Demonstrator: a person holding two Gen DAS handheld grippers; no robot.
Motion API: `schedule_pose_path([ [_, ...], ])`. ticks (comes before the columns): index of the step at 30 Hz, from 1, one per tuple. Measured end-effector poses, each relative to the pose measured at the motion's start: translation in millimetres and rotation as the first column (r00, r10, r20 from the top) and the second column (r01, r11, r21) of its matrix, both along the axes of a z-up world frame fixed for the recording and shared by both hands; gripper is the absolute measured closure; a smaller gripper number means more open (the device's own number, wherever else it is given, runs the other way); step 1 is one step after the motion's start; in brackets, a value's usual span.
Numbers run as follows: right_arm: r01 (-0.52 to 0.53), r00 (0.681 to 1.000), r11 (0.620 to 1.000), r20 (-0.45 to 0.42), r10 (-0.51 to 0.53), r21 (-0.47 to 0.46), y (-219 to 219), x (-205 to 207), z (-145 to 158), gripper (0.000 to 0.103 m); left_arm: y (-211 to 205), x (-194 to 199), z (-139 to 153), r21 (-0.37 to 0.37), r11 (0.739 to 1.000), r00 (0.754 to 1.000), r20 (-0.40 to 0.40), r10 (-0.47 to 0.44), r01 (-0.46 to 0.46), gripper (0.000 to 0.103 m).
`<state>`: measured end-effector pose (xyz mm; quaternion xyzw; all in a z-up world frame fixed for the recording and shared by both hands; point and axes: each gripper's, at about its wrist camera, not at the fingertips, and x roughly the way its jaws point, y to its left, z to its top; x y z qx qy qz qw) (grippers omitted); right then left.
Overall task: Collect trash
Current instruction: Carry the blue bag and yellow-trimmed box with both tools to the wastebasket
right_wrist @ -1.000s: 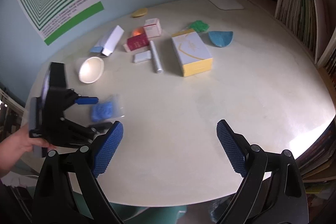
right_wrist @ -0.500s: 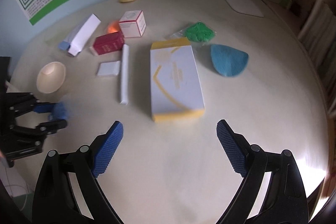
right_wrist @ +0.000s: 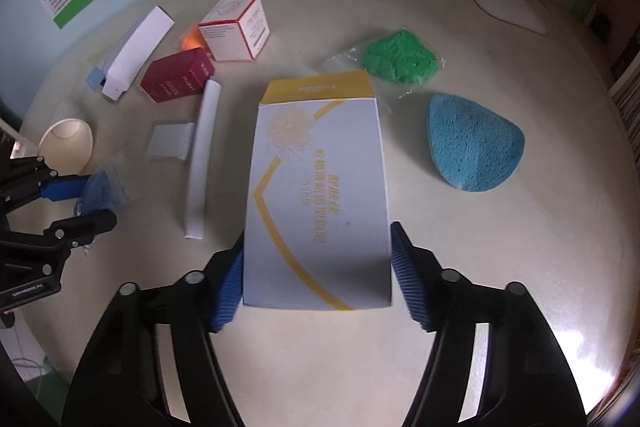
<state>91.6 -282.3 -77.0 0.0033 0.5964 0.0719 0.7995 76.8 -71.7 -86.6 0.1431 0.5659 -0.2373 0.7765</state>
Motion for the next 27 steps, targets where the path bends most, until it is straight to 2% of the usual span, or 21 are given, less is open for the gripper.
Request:
schedule_pose_path([
  [6,0.022,1.0,1.0,0.014,-0.022,0.011,-9,-2,5,0.042,-9,3,5,0.009,1.0,1.0,0.006,-0.018,0.018,0.068],
  [10,0.069,0.997,0.997,0.04,-0.07,0.031,-21,-14,19,0.042,-15,-1,11,0.005,0.999,0.999,0.015,-0.041,0.041,0.068],
  [15,0.138,0.987,0.99,0.077,-0.14,0.031,-36,-41,39,0.042,-28,-18,21,-0.001,0.993,0.993,0.027,-0.115,0.115,0.068],
  [18,0.214,0.971,0.976,0.099,-0.215,0.029,-50,-71,53,0.042,-41,-32,24,-0.009,0.984,0.983,0.03,-0.18,0.18,0.068],
  [22,0.328,0.937,0.944,0.118,-0.329,0.027,-68,-118,66,0.042,-64,-57,26,-0.013,0.958,0.958,0.023,-0.287,0.288,0.068],
  [24,0.392,0.912,0.92,0.124,-0.391,0.024,-76,-148,71,0.042,-81,-77,25,-0.014,0.93,0.93,0.017,-0.368,0.368,0.068],
  [27,0.5,0.858,0.866,0.131,-0.497,0.011,-88,-203,78,0.042,-105,-107,22,-0.018,0.879,0.879,0.003,-0.477,0.477,0.068],
])
